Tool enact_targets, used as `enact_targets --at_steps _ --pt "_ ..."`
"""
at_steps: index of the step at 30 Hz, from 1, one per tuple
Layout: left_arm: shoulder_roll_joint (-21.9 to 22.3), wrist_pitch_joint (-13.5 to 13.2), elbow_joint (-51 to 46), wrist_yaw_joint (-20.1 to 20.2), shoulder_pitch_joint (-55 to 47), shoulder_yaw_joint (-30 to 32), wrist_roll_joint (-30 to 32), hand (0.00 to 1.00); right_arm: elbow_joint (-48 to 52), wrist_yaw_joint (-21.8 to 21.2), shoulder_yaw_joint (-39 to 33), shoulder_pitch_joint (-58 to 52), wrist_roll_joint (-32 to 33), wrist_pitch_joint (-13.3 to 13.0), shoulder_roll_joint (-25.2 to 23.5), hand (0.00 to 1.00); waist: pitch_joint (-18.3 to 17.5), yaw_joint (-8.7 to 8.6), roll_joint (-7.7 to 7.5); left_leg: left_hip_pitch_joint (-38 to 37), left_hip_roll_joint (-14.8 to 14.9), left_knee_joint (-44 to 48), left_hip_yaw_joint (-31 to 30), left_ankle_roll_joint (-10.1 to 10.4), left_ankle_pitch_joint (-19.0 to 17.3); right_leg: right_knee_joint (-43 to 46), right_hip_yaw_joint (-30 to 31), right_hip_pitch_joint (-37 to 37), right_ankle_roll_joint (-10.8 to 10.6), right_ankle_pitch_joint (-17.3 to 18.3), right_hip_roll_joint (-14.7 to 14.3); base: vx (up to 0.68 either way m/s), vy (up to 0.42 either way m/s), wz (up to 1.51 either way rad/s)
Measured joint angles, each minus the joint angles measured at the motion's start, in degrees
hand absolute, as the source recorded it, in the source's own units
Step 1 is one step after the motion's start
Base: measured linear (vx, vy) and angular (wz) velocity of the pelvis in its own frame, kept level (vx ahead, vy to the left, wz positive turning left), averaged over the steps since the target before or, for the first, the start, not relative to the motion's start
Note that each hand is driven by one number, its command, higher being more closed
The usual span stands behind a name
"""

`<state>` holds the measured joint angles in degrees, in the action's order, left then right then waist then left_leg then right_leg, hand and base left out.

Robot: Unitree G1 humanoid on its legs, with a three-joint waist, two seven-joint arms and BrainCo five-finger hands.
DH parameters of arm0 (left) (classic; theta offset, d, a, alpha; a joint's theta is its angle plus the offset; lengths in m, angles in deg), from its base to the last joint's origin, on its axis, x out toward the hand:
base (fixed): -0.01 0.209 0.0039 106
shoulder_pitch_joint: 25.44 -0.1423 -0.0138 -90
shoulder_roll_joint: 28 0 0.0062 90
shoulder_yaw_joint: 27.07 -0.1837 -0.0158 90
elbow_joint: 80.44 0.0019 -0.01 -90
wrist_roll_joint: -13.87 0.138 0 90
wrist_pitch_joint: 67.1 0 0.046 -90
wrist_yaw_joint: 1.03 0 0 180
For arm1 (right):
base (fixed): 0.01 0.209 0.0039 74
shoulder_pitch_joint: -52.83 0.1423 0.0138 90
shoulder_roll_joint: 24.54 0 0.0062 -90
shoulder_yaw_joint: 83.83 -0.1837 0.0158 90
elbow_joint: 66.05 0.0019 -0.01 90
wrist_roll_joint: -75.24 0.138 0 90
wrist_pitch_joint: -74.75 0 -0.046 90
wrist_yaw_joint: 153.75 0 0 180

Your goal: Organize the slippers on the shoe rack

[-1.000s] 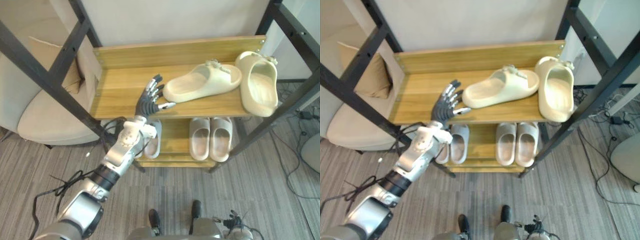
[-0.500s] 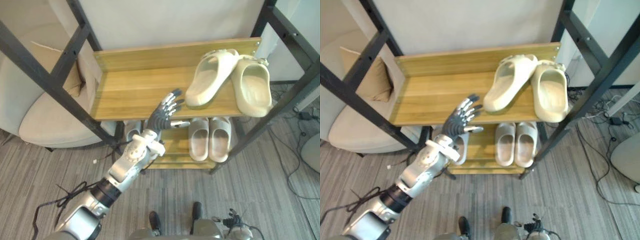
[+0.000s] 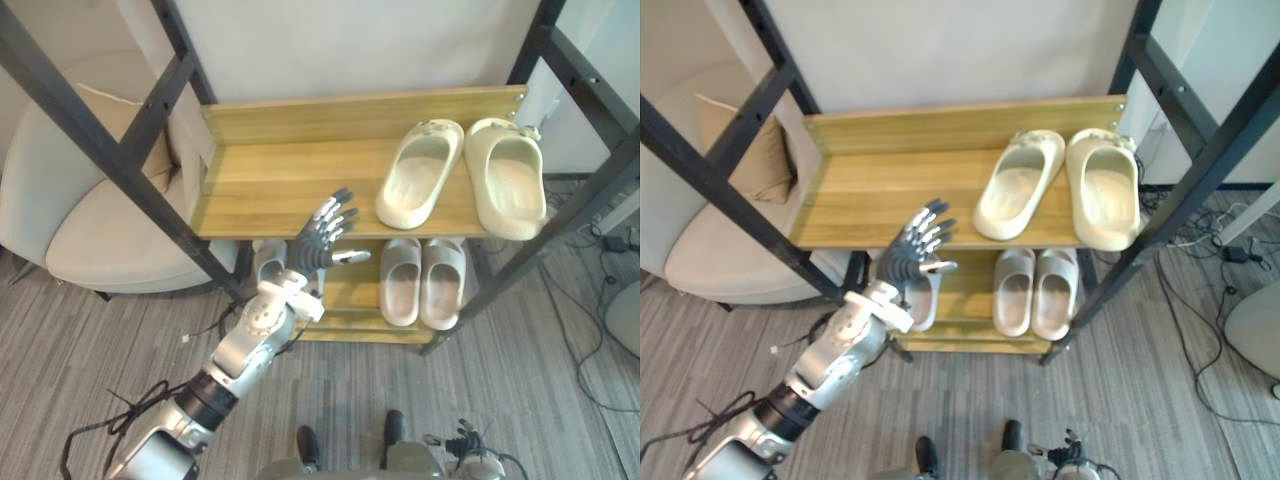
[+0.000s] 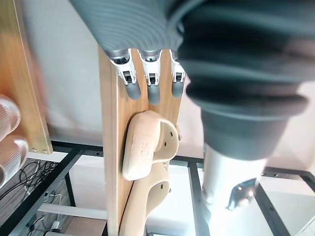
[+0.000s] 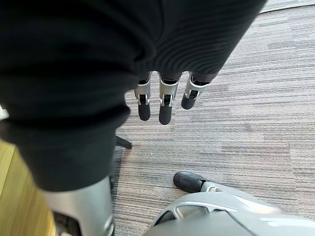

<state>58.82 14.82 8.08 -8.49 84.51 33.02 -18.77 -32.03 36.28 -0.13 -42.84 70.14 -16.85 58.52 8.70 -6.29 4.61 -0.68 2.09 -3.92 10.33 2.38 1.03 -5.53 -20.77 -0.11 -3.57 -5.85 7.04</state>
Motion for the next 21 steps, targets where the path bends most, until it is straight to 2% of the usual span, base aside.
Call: enact_targets --at_steps 7,11,16,21 --pt "0.4 0.0 0.0 -0.2 -0.1 1.5 1.1 0.0 0.0 0.0 0.0 0.0 0.0 0.0 -0.1 0.0 -0.1 -0.05 -0.21 0.0 0.0 0.0 0.0 0.0 0.0 0.0 0.0 0.0 0.0 0.0 0.0 0.0 0.0 0.0" --pt "2.1 0.0 0.5 -0.2 0.0 1.5 1.1 0.0 0.0 0.0 -0.2 0.0 0.0 0.0 -0.1 0.0 -0.1 -0.07 -0.22 0.0 0.0 -0.1 0.1 0.0 0.0 0.0 0.0 0.0 0.0 0.0 0.0 0.0 0.0 0.0" --pt "4.4 0.0 3.5 -1.4 1.7 1.2 1.3 0.0 0.0 0.0 -0.3 -0.1 0.0 0.0 -0.2 0.0 -0.1 -0.21 -0.23 -0.1 0.0 -0.3 0.4 0.0 0.0 0.0 0.4 0.2 0.0 0.0 0.0 0.0 0.0 -0.04" --pt "4.9 0.0 5.6 -1.4 4.7 -0.7 2.6 0.0 0.0 0.0 -0.5 -0.1 0.0 0.0 -0.3 0.0 -0.1 -0.38 -0.28 -0.3 0.0 -1.0 1.4 0.1 0.1 0.0 1.2 0.9 0.0 0.0 -0.1 0.01 0.002 -0.09"
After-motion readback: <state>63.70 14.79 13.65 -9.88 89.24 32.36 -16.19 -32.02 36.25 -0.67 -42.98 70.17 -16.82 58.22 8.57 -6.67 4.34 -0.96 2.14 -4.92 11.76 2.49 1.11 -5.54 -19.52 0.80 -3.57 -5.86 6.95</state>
